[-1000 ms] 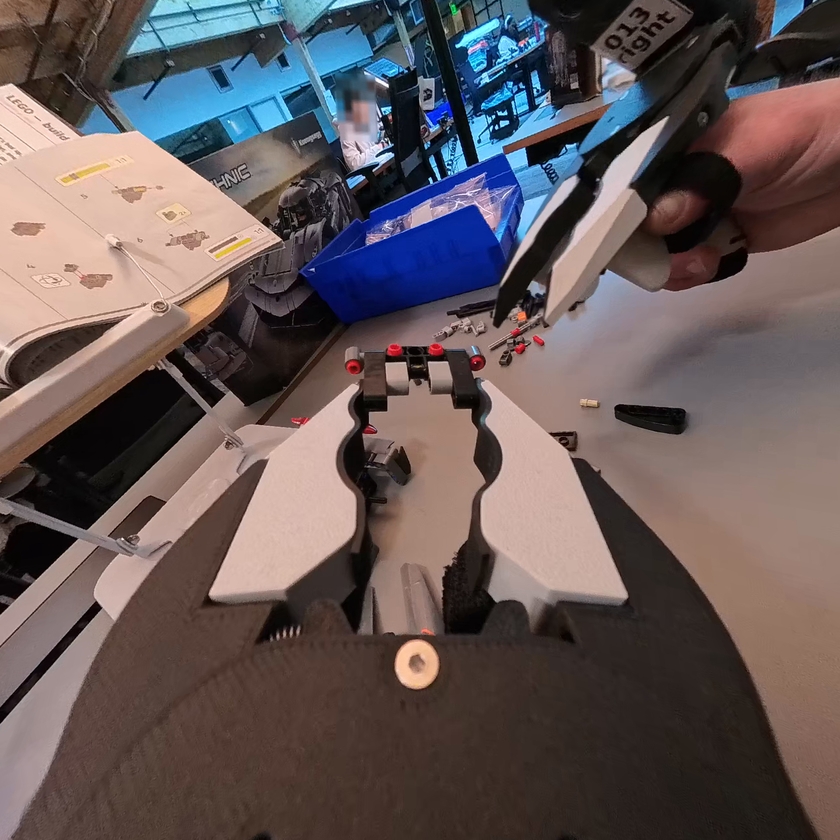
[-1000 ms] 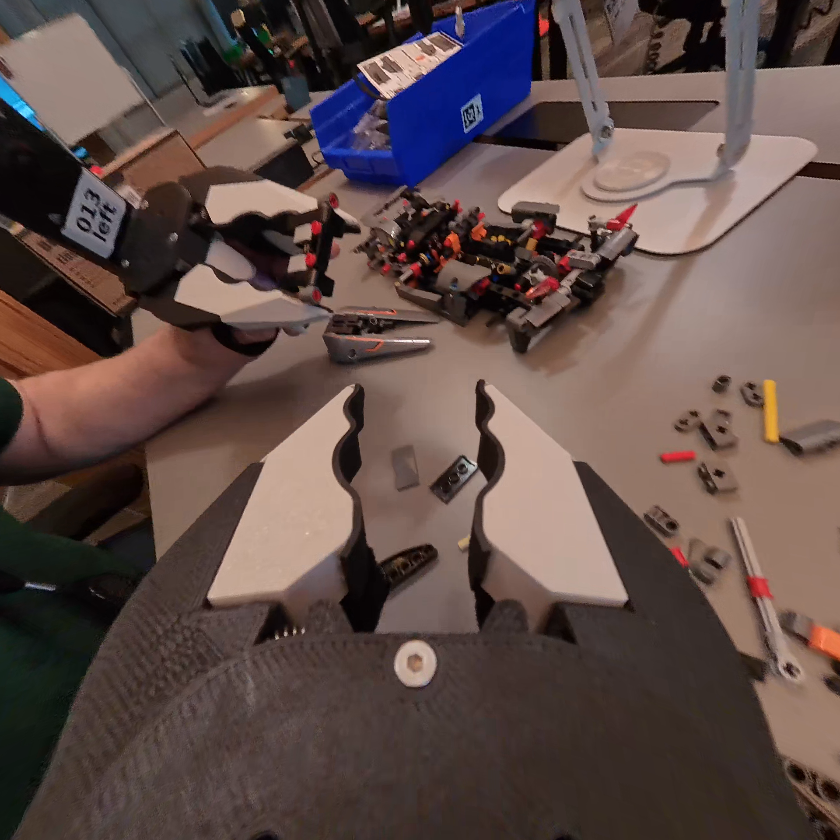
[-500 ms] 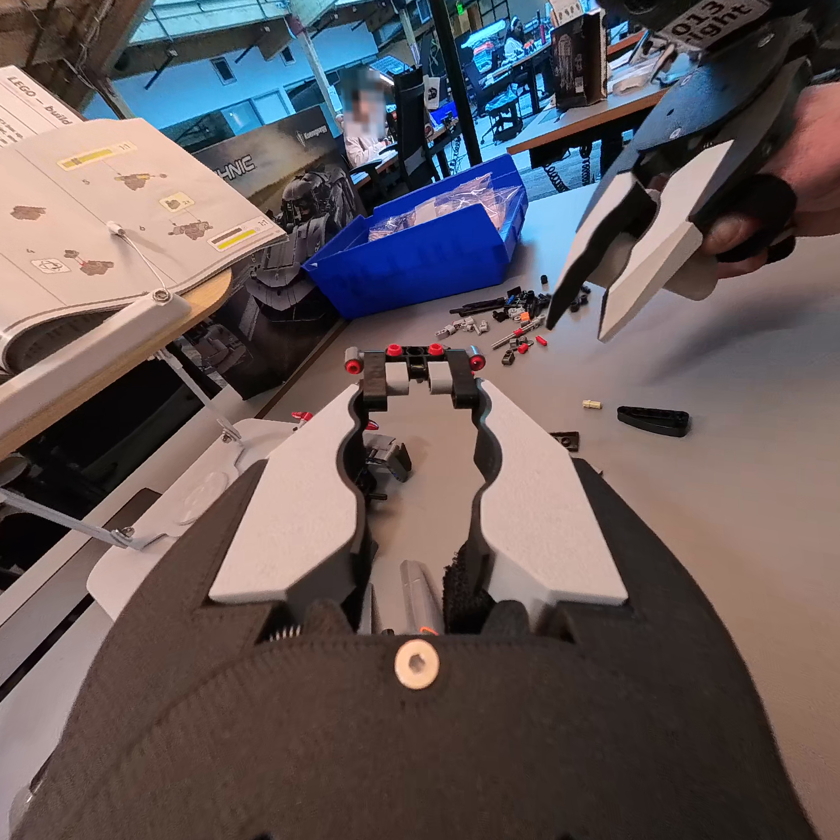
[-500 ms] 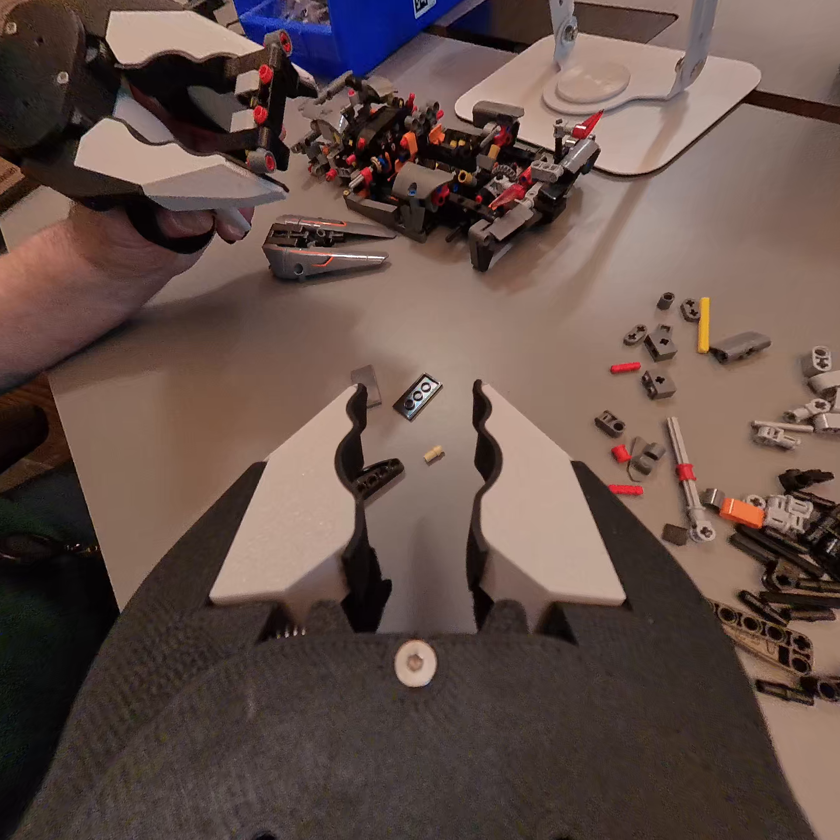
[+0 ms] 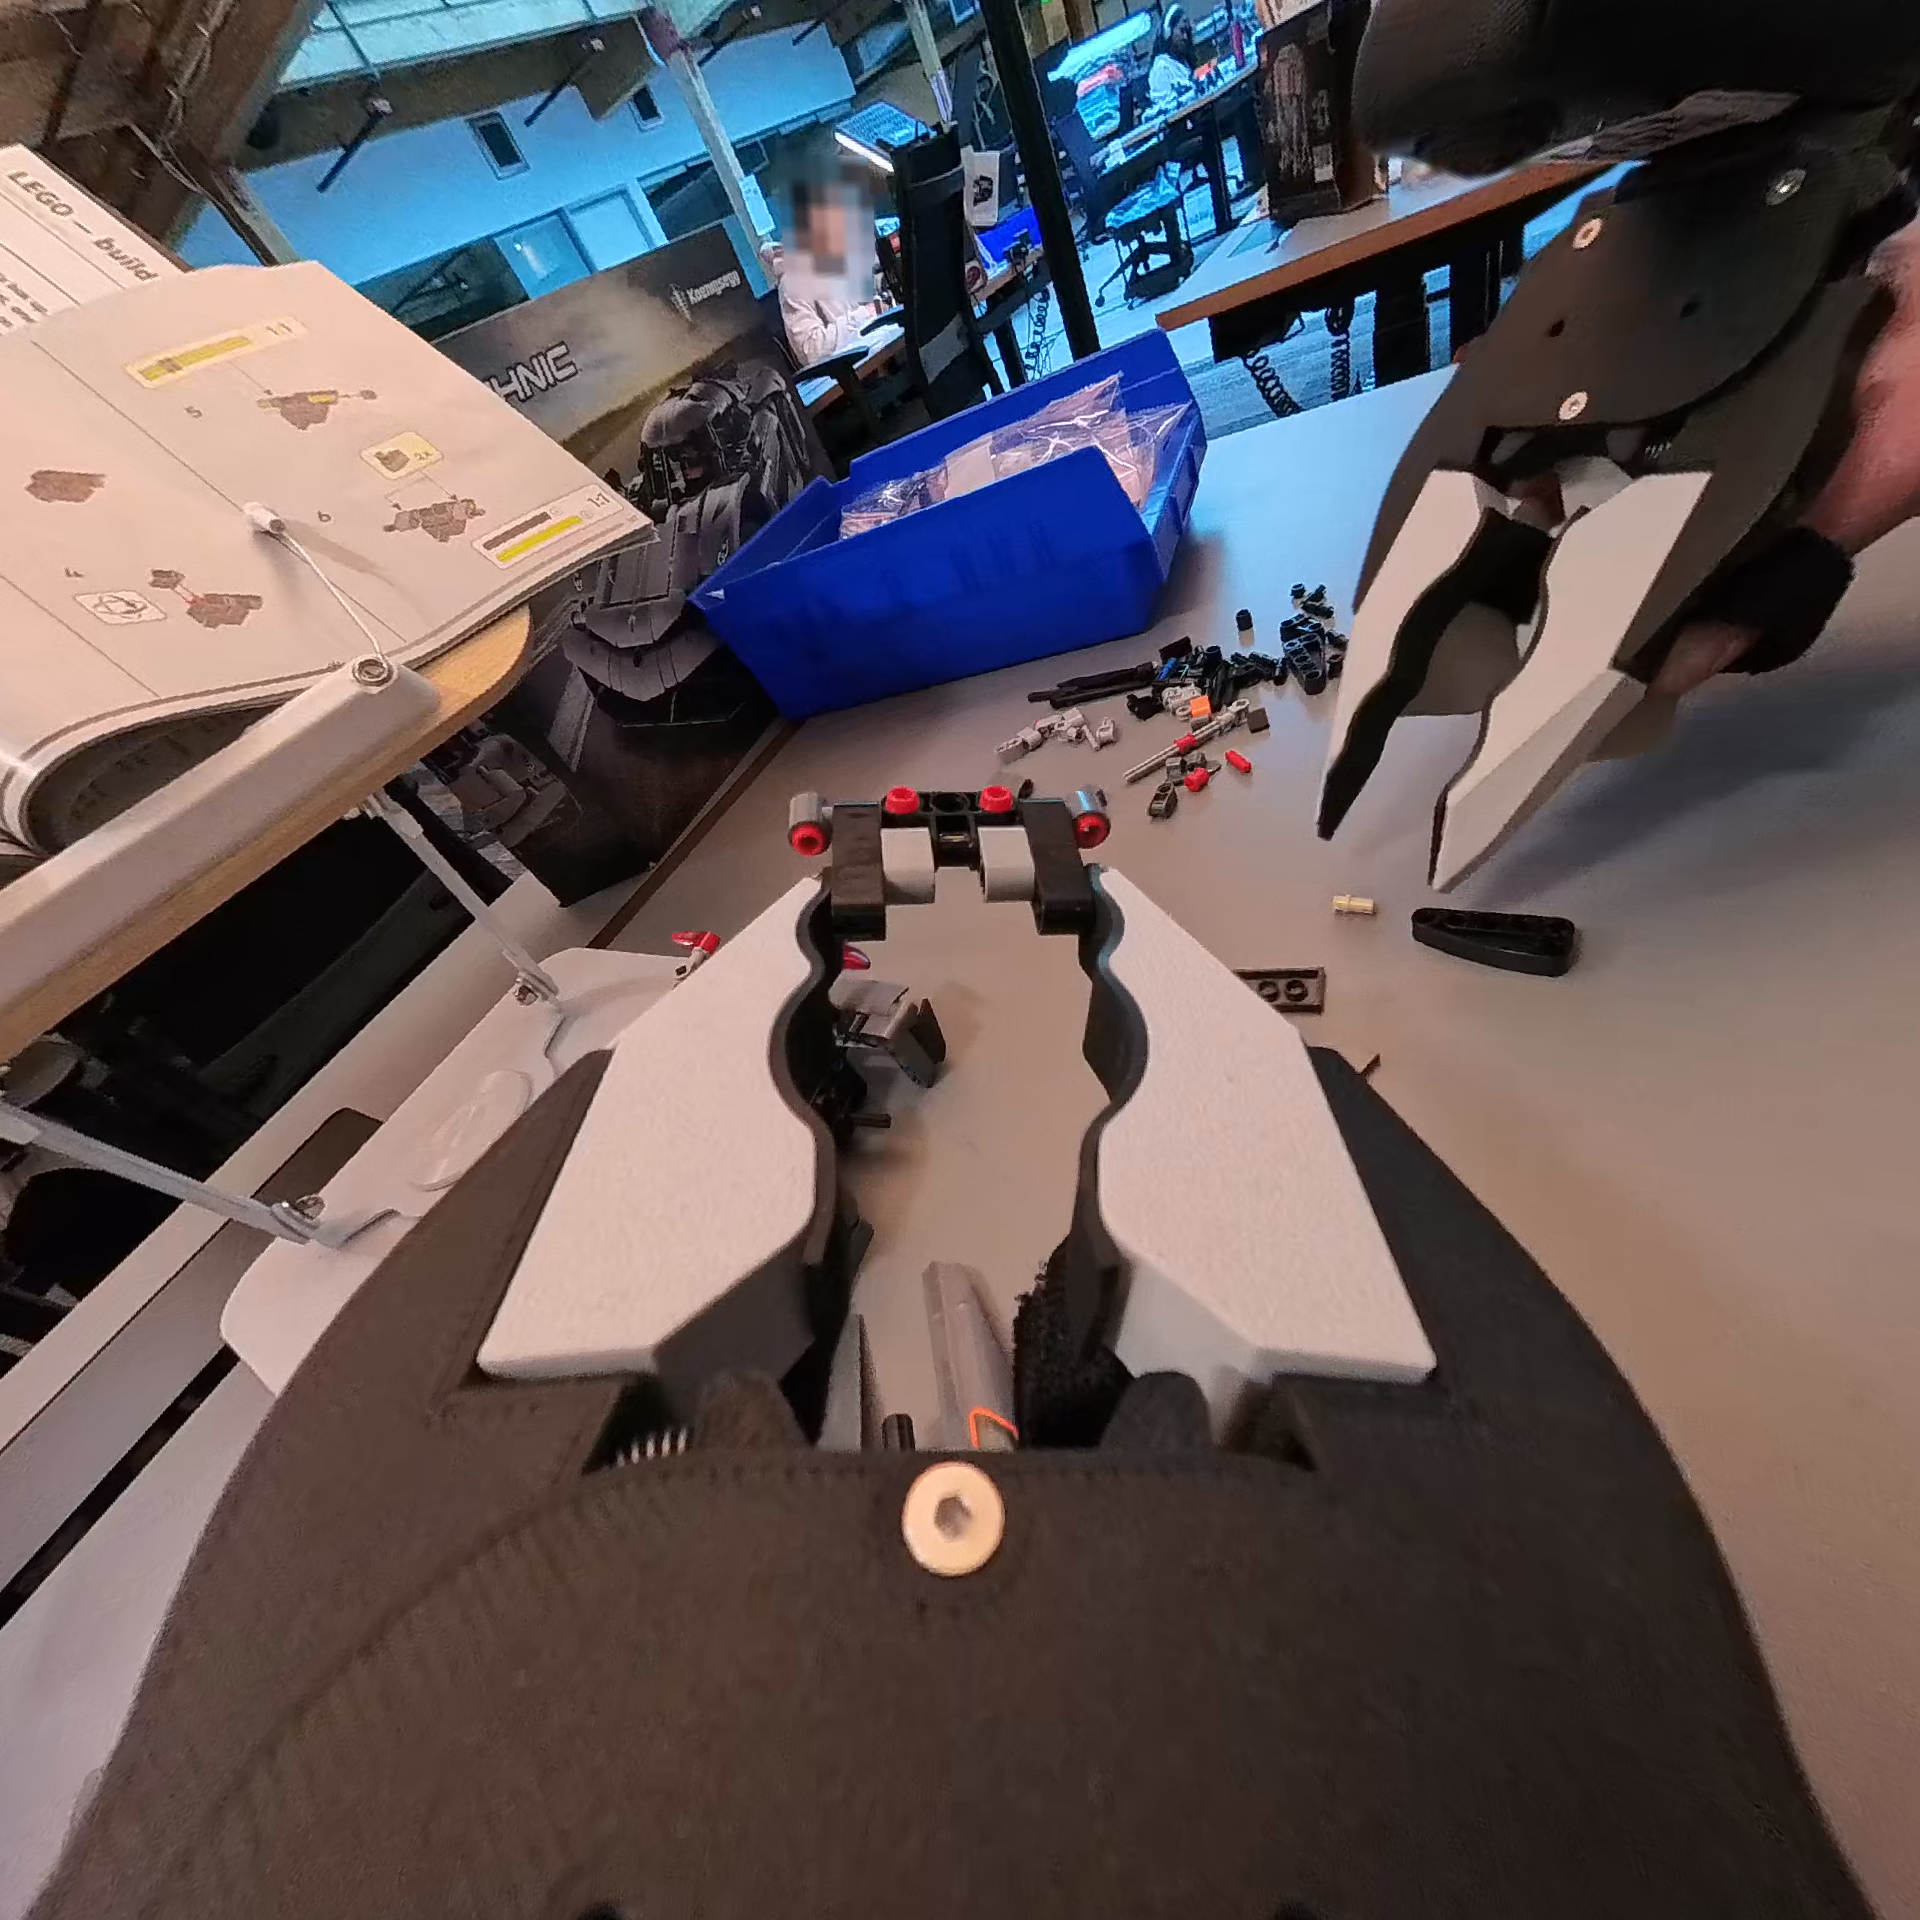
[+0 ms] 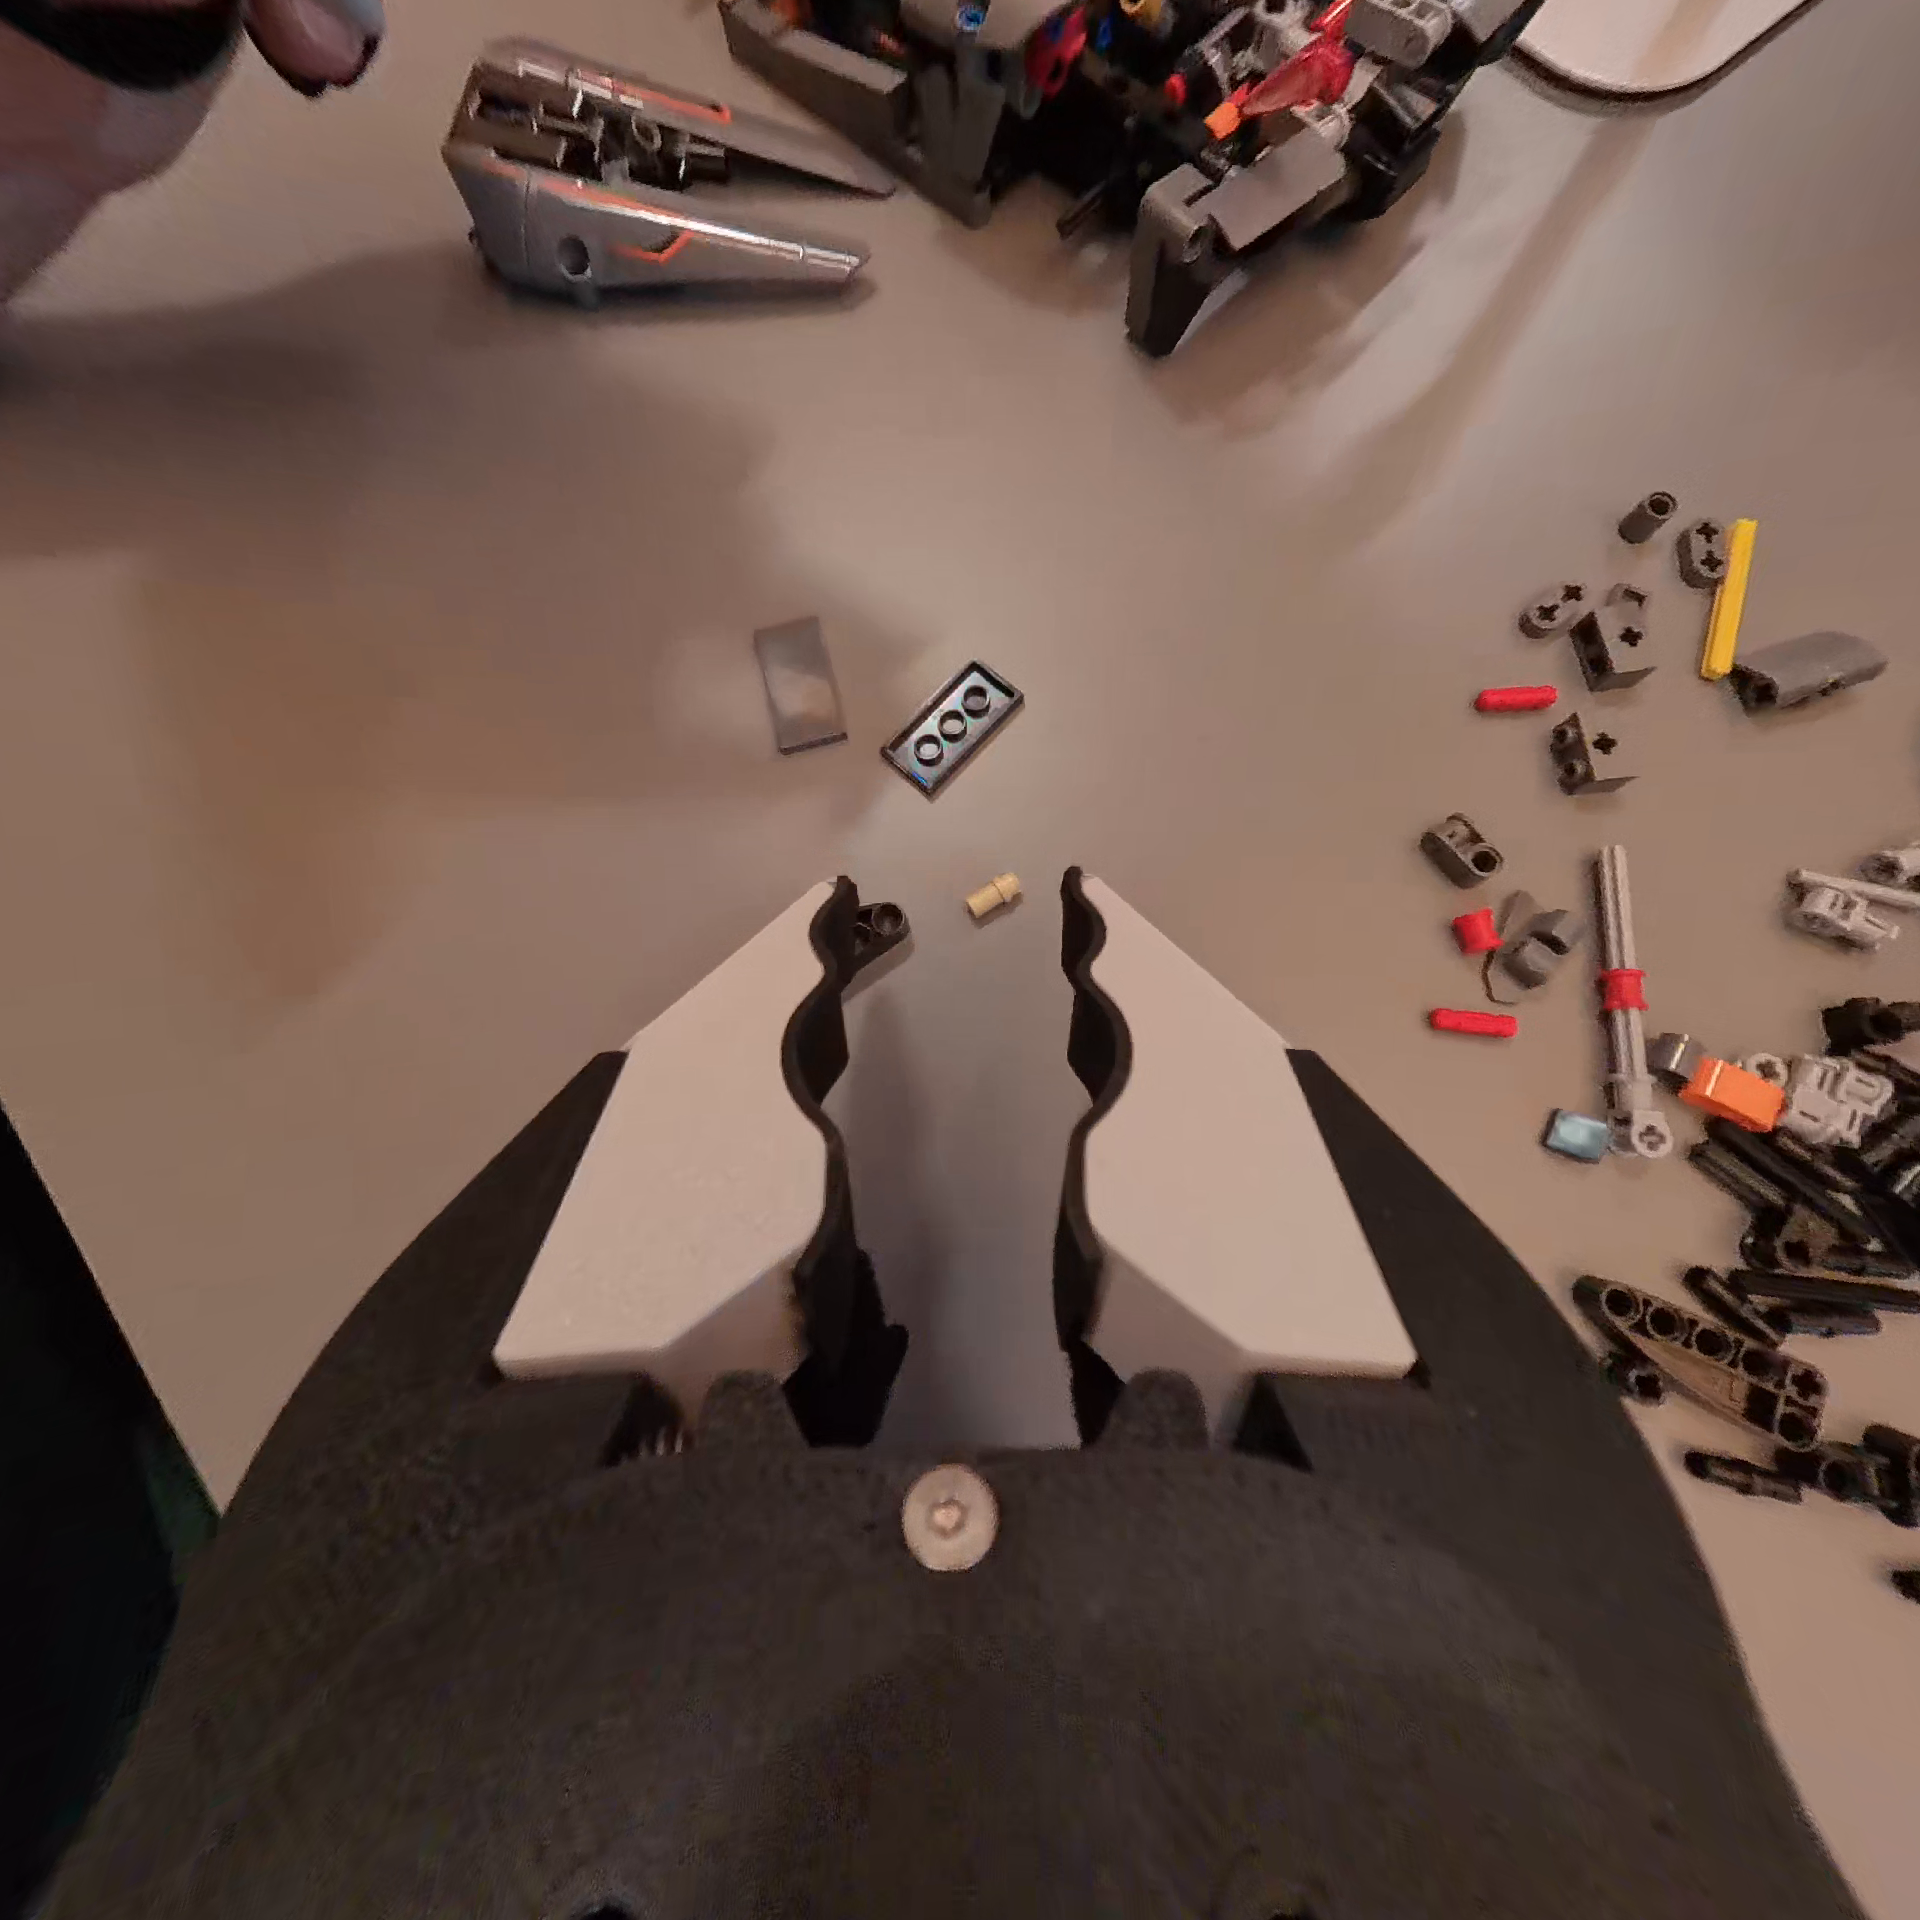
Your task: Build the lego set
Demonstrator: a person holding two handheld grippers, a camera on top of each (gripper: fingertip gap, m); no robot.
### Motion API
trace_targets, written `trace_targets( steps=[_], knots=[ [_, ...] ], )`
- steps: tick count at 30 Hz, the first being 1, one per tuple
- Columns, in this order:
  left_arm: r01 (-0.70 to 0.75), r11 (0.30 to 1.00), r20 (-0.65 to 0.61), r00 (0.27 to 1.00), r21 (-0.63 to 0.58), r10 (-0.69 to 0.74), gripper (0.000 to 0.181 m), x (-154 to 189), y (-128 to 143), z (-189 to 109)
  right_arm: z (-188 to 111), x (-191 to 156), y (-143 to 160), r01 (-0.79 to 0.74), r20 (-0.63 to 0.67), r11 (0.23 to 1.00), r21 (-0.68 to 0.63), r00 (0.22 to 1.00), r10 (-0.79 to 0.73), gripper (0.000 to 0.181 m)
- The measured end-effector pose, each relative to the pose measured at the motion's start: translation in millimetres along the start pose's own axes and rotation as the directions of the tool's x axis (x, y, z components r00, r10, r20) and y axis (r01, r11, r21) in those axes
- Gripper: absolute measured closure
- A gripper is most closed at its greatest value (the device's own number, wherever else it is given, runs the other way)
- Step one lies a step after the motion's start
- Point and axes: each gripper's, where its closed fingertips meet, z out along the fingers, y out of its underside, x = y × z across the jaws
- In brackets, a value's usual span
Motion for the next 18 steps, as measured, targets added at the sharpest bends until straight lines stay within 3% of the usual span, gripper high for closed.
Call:
trace_targets(
  steps=[4, 10, 18],
  knots=[
    [-0.001, 1.0, -0.001, 1.0, 0.002, 0.001, 0.138, 0.2, -1.2, 0.0, 15.9, -4.2, -15.3, 0.065, -0.001, 0.998, -0.009, 0.998, -0.065, 0.145],
    [-0.008, 1.0, -0.002, 1.0, -0.013, 0.008, 0.138, 0.6, 2.7, 0.5, 43.5, -2.0, -15.6, 0.104, -0.084, 0.981, -0.163, 0.989, -0.119, 0.156],
    [-0.033, 0.999, -0.021, 0.999, -0.032, 0.032, 0.138, 6.4, 4.2, 2.3, 48.7, -1.8, -18.2, 0.111, -0.079, 0.98, -0.168, 0.989, -0.125, 0.174]
  ],
)
